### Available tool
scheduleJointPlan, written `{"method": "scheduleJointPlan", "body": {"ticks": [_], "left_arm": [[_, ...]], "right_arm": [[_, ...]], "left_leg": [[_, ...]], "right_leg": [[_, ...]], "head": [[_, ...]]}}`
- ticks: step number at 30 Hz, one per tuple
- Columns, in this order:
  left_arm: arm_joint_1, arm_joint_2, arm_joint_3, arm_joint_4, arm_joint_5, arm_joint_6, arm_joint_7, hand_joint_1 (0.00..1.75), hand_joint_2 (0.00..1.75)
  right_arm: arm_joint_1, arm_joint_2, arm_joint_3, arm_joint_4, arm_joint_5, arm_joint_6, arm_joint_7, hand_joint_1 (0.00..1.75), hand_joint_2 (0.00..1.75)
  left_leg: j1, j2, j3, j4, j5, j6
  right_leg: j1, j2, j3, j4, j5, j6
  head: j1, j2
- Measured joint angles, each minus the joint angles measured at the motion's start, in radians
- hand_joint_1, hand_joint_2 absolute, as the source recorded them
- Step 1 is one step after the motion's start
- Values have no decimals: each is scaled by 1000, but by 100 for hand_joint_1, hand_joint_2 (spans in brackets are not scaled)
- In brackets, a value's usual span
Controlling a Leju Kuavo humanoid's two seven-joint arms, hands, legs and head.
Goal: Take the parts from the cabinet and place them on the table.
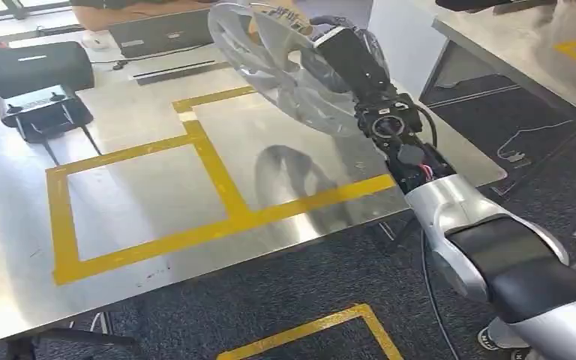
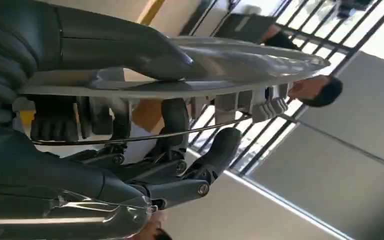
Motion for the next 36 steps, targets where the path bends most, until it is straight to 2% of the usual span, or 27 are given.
{"method": "scheduleJointPlan", "body": {"ticks": [5,7,16,30,36], "left_arm": [[-1,-3,0,0,-6,12,-5,0,175],[-2,-5,0,0,-10,11,-12,0,175],[-12,-18,0,0,-23,1,-45,0,175],[-18,-33,0,0,-30,1,-45,0,175],[-18,-33,0,0,-26,7,-50,0,175]], "right_arm": [[-51,-14,7,91,257,-145,15,175,175],[-73,-17,11,137,353,-178,31,175,175],[-112,-8,90,346,699,-207,144,175,175],[-82,23,177,494,763,-194,159,175,175],[-67,49,191,516,757,-174,95,175,175]], "left_leg": [[0,0,0,1,0,0],[0,-1,-1,0,0,0],[0,-1,1,0,0,0],[0,-2,2,0,0,0],[0,-1,3,0,0,0]], "right_leg": [[-1,-1,0,0,0,0],[-1,-1,0,-1,0,0],[0,-1,2,-1,0,0],[0,-2,4,-1,0,0],[0,-2,5,-1,0,0]], "head": [[0,0],[0,0],[-2,0],[-1,0],[-1,0]]}}
